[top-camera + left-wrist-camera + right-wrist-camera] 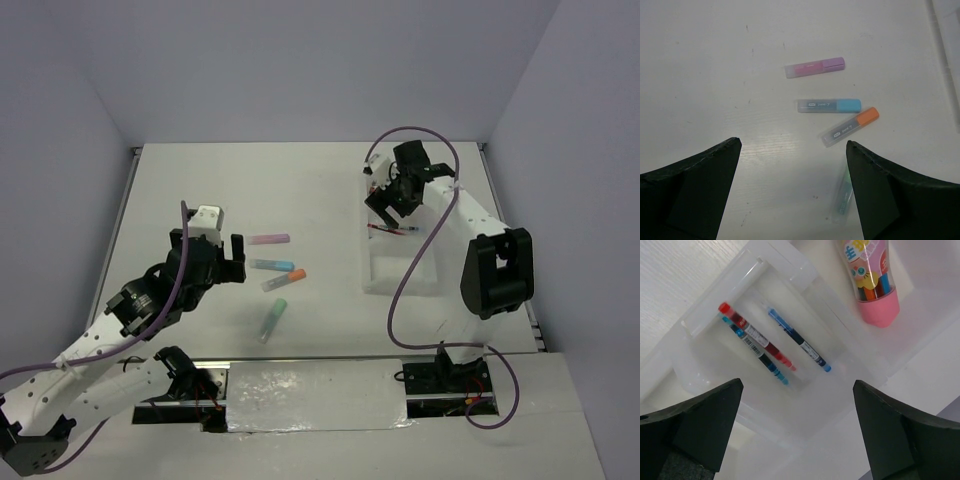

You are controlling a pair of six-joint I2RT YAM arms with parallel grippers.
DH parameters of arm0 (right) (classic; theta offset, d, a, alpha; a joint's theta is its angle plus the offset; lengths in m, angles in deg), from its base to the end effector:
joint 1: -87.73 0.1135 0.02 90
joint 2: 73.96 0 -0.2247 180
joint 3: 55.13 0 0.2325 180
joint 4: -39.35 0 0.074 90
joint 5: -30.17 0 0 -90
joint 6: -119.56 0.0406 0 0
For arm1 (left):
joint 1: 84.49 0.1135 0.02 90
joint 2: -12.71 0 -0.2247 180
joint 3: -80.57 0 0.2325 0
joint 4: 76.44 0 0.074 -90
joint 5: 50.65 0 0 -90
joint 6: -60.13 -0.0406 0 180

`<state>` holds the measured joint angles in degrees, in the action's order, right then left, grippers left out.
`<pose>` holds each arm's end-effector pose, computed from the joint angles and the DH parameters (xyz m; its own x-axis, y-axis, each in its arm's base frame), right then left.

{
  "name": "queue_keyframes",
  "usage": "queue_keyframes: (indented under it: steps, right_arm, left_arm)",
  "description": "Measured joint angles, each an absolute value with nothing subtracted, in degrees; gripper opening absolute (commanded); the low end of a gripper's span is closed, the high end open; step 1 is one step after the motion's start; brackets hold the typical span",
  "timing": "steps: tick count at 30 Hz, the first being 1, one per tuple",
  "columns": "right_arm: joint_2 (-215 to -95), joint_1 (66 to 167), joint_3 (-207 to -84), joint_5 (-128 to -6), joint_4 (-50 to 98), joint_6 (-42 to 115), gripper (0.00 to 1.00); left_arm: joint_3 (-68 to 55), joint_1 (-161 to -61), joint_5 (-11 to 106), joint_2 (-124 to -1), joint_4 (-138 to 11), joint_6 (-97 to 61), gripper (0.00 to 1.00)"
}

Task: Sort the stationery into containers
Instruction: Place the pen at the center of the board, then pick up the pen from the center of the board.

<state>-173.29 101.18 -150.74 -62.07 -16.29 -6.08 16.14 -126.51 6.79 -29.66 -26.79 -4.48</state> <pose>0.3369 0.0822 0.2216 -0.5333 -0.7262 -0.4338 -0.6922 0.6694 -0.2696 0.1375 -0.0945 0.3021 -0.4008 -0.1253 -0.9076 0.0420 0.9870 -0.1548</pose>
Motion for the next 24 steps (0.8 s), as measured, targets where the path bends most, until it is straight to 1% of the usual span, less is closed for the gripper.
queue_keyframes:
  steps: [4,7,9,11,13,15,17,19,21,24]
  right_arm:
    - [-170.21,101.64,-151.11,-61.98,-16.32,-4.39,1.00]
    - [-166.10,103.96,-151.64,-61.04,-14.17,0.33,1.00]
    - [-162.05,107.19,-150.83,-64.84,-9.91,5.57,1.00]
    - [-156.72,111.80,-147.00,-69.04,-2.46,10.99,1.00]
    - [-151.78,118.19,-141.72,-70.37,4.71,17.11,1.00]
    - [-149.90,124.57,-138.04,-67.44,8.91,24.11,1.00]
    - [-150.03,130.91,-134.28,-59.51,12.58,33.38,1.00]
    - [-150.84,135.02,-129.72,-52.06,14.68,41.86,1.00]
    - [-151.02,137.16,-124.78,-47.51,15.42,48.79,1.00]
    - [-150.25,137.73,-119.03,-42.11,15.03,57.27,1.00]
  left_arm:
    - [16.14,-126.51,6.75,-30.22,-26.81,-4.46,0.99]
    - [16.14,-126.51,6.55,-30.35,-26.79,-4.41,0.99]
    - [16.14,-126.51,6.00,-30.44,-26.77,-4.30,0.99]
    - [16.12,-126.51,4.65,-30.53,-26.59,-4.00,0.99]
    - [16.12,-126.51,2.55,-30.35,-25.96,-2.55,0.99]
    - [16.12,-126.51,0.41,-29.92,-24.98,-0.98,0.99]
    - [16.12,-126.38,-1.25,-29.35,-24.12,0.37,0.99]
    - [16.12,-126.18,-1.14,-29.17,-24.21,0.35,0.99]
    - [16.12,-126.14,1.96,-30.07,-24.78,-0.04,0.99]
    - [15.93,-126.14,7.80,-33.63,-25.76,0.31,0.99]
